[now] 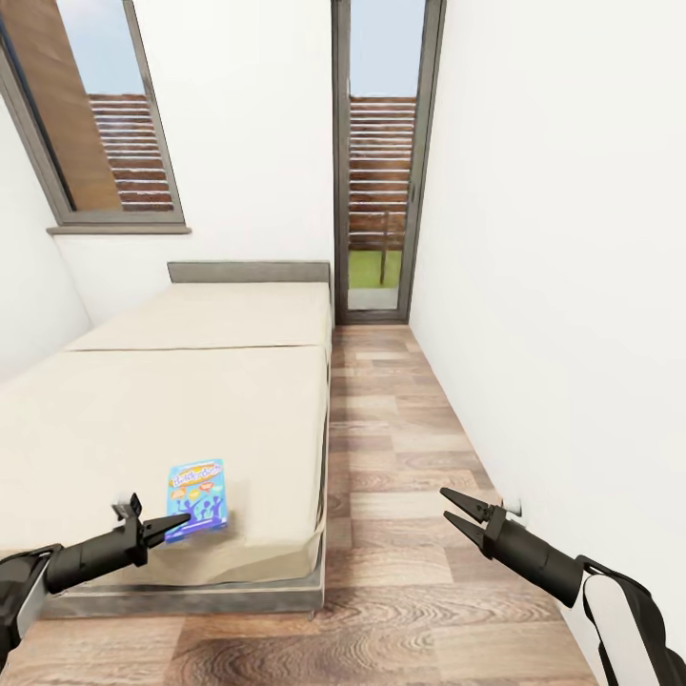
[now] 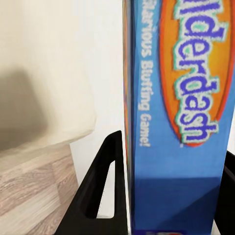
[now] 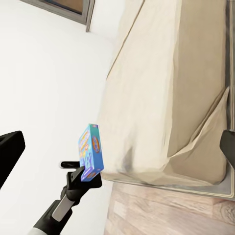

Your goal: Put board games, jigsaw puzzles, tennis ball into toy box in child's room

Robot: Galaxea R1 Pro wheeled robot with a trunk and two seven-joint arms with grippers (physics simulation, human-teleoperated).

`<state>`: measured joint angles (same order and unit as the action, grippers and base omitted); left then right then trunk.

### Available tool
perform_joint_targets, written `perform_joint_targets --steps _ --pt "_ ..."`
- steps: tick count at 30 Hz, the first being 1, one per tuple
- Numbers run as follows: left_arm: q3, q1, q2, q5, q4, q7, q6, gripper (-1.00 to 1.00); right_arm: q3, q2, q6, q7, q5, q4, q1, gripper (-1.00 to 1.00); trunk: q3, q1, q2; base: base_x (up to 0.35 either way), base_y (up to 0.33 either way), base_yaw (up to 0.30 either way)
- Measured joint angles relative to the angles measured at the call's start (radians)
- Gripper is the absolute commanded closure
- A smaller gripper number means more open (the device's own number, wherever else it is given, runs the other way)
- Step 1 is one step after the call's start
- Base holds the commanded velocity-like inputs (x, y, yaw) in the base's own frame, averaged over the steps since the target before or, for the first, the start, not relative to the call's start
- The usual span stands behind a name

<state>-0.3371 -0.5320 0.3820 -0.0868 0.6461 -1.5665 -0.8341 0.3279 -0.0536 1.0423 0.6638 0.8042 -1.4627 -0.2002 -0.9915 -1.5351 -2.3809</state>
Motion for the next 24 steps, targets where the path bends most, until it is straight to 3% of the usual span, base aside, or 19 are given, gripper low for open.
perform_joint_targets --steps 12,21,24 --pt "0.001 -0.015 0.068 0.002 0.001 0.000 -0.002 1.00 -0.002 0.000 0.000 0.000 -0.001 -0.001 0.000 -1.00 0.038 0.046 0.084 0.000 0.000 0.000" --pt "0.001 -0.019 0.094 0.001 0.002 0.000 -0.004 1.00 -0.002 0.000 0.000 -0.001 0.000 -0.004 0.000 -1.00 0.066 0.081 0.147 0.000 0.000 0.000" --pt "0.001 -0.027 0.121 0.001 0.003 0.000 -0.015 1.00 0.001 -0.001 0.000 0.001 0.001 -0.006 0.000 -1.00 0.075 0.092 0.168 0.000 0.000 0.000"
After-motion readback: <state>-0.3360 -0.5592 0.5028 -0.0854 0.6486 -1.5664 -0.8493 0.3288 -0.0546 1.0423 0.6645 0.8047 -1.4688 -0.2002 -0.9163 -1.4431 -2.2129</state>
